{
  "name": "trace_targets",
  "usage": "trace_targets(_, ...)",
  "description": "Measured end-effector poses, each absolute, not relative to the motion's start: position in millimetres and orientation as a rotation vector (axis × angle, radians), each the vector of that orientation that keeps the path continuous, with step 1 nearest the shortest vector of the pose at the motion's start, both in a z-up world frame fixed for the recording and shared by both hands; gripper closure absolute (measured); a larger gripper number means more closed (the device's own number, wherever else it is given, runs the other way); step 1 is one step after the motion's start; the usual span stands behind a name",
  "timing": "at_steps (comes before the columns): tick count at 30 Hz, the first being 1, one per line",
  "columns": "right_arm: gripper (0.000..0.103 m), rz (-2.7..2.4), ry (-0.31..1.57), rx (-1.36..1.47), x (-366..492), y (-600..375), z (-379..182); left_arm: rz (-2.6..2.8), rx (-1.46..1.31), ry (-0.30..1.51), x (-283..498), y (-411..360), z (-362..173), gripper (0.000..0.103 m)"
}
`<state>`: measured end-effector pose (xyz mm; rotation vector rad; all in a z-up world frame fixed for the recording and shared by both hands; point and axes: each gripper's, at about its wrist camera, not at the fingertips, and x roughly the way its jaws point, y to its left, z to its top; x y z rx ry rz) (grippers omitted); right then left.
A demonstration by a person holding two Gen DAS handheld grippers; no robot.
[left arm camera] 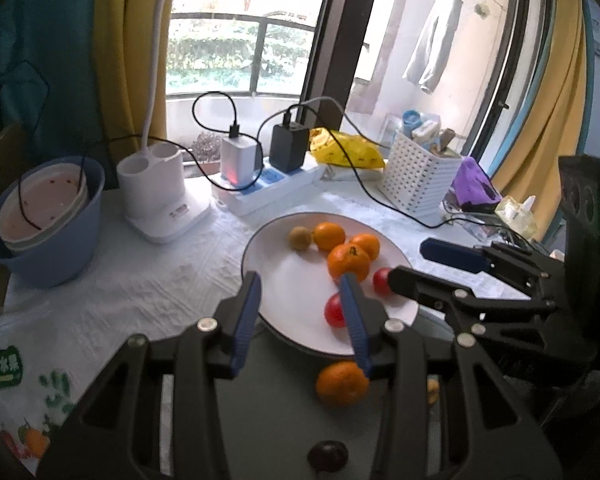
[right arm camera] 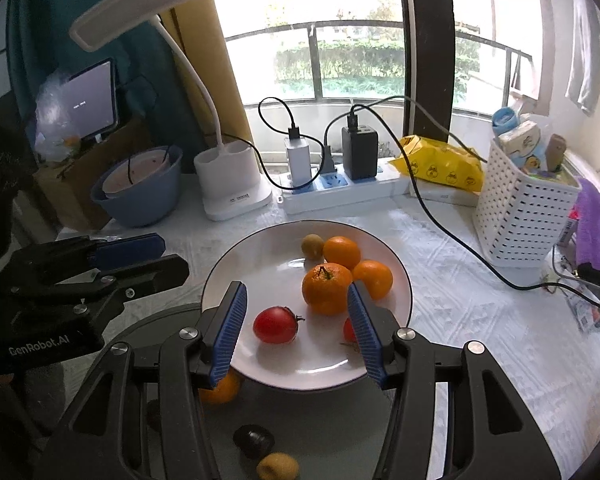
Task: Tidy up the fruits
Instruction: 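Withdraw both open tools from the plate toward the mat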
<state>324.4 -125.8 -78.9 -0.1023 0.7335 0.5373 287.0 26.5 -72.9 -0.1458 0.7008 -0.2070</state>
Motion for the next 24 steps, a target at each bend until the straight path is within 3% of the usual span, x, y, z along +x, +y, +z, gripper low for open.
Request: trace_targets(24,0.048,0.488,0.716,-0.081,264.2,-168.4,-76.8,-0.175,-0.110,0.703,228.1,13.8,-71.3,0.061)
